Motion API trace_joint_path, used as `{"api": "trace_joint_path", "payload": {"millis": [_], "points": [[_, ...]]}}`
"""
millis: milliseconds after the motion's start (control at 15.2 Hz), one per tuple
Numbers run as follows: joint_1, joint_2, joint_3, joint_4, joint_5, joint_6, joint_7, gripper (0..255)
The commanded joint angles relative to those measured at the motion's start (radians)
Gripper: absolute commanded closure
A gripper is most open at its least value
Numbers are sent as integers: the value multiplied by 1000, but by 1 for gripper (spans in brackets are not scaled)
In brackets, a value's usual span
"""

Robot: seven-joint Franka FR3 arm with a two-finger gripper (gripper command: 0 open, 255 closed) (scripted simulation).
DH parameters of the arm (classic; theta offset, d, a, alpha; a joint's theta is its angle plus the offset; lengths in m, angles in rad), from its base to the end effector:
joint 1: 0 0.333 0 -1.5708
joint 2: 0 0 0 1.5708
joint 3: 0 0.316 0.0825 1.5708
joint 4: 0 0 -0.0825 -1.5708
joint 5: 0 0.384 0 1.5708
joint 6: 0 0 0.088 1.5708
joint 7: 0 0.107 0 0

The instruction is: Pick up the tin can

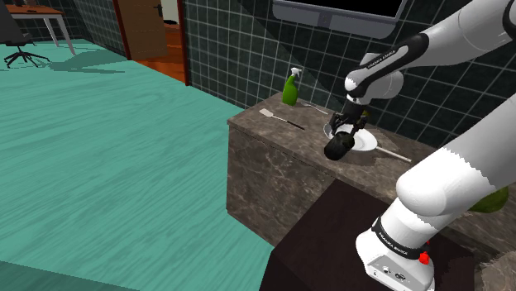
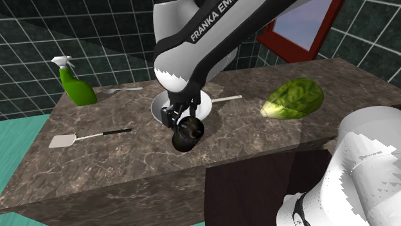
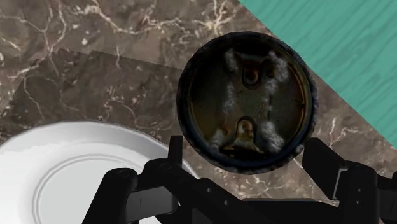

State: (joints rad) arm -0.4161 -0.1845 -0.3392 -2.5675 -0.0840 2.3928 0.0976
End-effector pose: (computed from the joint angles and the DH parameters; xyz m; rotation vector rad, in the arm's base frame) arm 0.3190 -0.2975 0.3262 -2.8991 1.2019 -0.0040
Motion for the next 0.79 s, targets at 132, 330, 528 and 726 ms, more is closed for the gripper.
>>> {"api": "trace_joint_path", "payload": {"millis": [132,330,528,726], "points": [[-3,-40,6,22,-12,-61,10,255],[-5,-69,11,41,-18,-108,16,255],[-7,-96,16,61,-23,-154,21,255],[-8,-105,18,69,-25,-171,22,255]]}}
